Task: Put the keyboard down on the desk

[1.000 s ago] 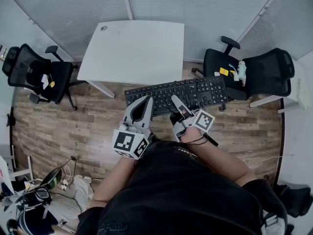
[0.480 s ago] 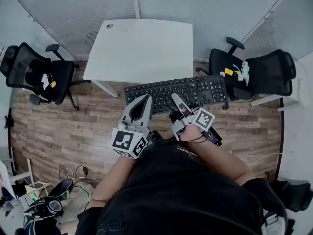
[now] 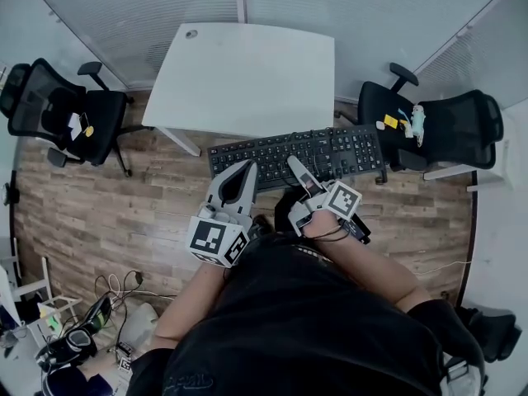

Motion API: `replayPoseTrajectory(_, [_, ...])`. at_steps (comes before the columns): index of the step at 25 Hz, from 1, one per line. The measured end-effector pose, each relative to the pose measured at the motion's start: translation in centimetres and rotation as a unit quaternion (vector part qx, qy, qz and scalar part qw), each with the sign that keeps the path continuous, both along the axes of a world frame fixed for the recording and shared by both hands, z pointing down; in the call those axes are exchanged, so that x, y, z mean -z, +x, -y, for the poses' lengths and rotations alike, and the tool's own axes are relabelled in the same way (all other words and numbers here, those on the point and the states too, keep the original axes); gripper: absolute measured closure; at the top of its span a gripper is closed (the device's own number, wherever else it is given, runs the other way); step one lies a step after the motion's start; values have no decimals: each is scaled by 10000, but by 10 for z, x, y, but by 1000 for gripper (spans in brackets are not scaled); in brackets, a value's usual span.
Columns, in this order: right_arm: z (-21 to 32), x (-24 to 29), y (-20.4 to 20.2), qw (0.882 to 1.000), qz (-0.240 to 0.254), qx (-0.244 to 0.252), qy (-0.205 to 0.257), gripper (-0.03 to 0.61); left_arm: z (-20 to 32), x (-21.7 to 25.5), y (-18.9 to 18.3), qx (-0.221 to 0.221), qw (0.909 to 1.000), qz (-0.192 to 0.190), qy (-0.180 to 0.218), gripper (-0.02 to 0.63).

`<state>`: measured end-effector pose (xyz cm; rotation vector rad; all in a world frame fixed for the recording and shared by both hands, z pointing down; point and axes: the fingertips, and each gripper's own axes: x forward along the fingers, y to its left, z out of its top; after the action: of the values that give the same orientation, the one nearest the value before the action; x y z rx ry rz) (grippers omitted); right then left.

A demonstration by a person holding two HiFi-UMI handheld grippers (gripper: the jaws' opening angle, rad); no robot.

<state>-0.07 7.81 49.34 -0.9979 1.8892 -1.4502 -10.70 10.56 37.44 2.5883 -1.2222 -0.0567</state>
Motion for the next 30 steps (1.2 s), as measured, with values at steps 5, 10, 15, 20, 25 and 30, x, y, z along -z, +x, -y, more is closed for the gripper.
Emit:
replayPoseTrajectory(5, [15, 2, -10, 10000, -43, 80, -6, 483, 11, 2, -11, 87, 10000, 0, 4, 598])
replayPoseTrajectory(10, [30, 0, -14, 9998, 4, 211, 11, 483, 26, 1, -9, 144, 9999, 33, -22, 598])
replayPoseTrajectory(15, [55, -5, -6, 9996, -8, 281, -39, 483, 48, -3, -3, 228, 9997, 70, -59, 598])
replayPoseTrajectory(20, [87, -8, 0, 9990, -114, 429, -5, 483, 76, -6, 1, 406, 9991, 69, -107, 598])
replayPoseTrajectory(25, [124, -10, 9, 9983, -95, 568, -61, 483, 111, -7, 13, 538, 9985, 54, -104, 598])
replayPoseTrajectory(30, [165, -6, 28, 9977, -19, 677, 14, 483, 148, -4, 34, 627, 9980, 62, -28, 598])
